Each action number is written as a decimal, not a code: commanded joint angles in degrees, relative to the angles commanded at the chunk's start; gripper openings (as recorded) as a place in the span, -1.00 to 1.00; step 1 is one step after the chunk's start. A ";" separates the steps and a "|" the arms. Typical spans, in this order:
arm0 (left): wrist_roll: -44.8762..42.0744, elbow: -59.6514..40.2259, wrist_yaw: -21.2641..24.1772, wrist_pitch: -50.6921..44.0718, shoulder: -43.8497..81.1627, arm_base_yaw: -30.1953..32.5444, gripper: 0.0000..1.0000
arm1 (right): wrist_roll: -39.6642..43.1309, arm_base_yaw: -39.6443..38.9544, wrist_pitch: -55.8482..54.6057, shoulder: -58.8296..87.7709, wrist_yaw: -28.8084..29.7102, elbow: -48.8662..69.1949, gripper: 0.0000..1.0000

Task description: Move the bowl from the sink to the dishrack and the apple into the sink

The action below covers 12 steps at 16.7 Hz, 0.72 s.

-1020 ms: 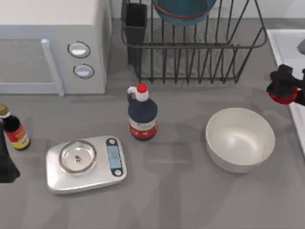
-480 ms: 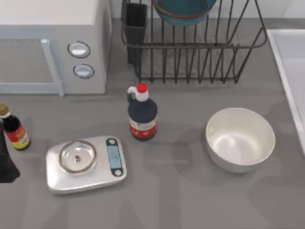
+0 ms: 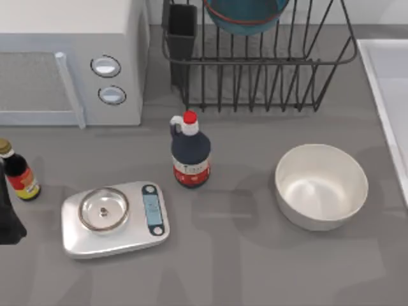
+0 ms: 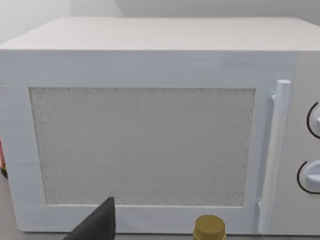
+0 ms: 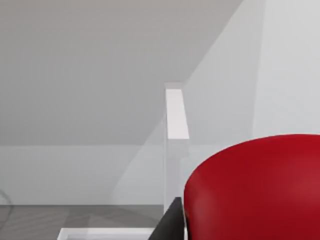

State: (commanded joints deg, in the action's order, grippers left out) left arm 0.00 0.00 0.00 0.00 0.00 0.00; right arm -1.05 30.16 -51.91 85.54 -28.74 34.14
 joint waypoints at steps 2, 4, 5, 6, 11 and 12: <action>0.00 0.00 0.00 0.00 0.00 0.00 1.00 | -0.15 -0.24 0.14 0.21 0.06 0.18 -1.00; 0.00 0.00 0.00 0.00 0.00 0.00 1.00 | -0.14 -0.15 -0.68 1.00 0.08 0.11 -1.00; 0.00 0.00 0.00 0.00 0.00 0.00 1.00 | -0.14 -0.06 -1.99 2.26 0.08 -0.03 -1.00; 0.00 0.00 0.00 0.00 0.00 0.00 1.00 | -0.14 0.04 -3.92 4.14 0.06 -0.23 -1.00; 0.00 0.00 0.00 0.00 0.00 0.00 1.00 | -0.12 0.37 -21.98 20.21 -0.07 -2.29 -1.00; 0.00 0.00 0.00 0.00 0.00 0.00 1.00 | -0.10 0.38 -26.62 23.84 -0.04 -2.85 -1.00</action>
State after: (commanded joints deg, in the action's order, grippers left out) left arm 0.00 0.00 0.00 0.00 0.00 0.00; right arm -1.14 30.54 -78.53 109.38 -28.79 31.29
